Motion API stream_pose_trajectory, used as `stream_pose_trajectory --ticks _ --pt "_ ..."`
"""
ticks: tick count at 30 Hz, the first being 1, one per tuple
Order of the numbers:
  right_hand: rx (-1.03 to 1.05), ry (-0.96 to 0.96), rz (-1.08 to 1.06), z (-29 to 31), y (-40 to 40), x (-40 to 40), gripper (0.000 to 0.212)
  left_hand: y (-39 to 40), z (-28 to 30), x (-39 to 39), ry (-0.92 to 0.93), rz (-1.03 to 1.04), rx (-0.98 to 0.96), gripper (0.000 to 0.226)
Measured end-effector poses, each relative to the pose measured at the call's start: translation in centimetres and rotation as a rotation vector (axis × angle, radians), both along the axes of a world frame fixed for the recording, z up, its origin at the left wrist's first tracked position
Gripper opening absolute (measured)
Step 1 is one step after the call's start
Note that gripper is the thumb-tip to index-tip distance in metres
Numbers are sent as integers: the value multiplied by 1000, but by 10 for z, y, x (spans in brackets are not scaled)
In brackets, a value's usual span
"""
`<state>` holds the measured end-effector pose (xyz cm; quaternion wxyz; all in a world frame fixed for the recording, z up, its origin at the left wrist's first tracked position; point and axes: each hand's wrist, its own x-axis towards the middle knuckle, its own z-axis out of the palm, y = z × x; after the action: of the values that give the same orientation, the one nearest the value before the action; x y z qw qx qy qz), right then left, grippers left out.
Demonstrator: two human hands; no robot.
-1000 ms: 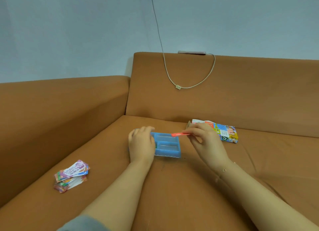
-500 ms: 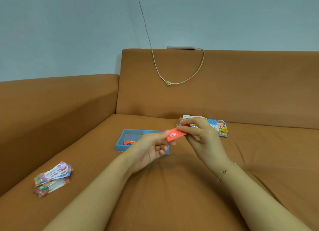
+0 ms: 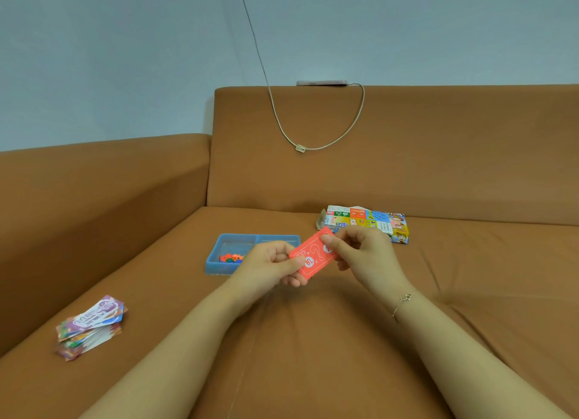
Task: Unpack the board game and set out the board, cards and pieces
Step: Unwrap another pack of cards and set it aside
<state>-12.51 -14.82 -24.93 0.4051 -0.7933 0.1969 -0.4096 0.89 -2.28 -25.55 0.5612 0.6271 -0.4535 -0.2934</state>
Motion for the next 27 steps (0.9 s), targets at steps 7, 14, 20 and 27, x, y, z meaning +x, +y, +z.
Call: stream_pose_trajectory --ticks 7,14,20,27 --pt "-56 -9 111 1 0 0 17 4 -1 -9 187 -274 134 23" --pt "126 -26 9 0 -2 0 30 1 -4 -7 128 -162 61 15" --pt "75 -26 59 1 1 2 21 1 -3 -6 159 -133 54 22" --pt "14 42 59 -1 -3 4 10 0 -3 -3 119 -101 34 25"
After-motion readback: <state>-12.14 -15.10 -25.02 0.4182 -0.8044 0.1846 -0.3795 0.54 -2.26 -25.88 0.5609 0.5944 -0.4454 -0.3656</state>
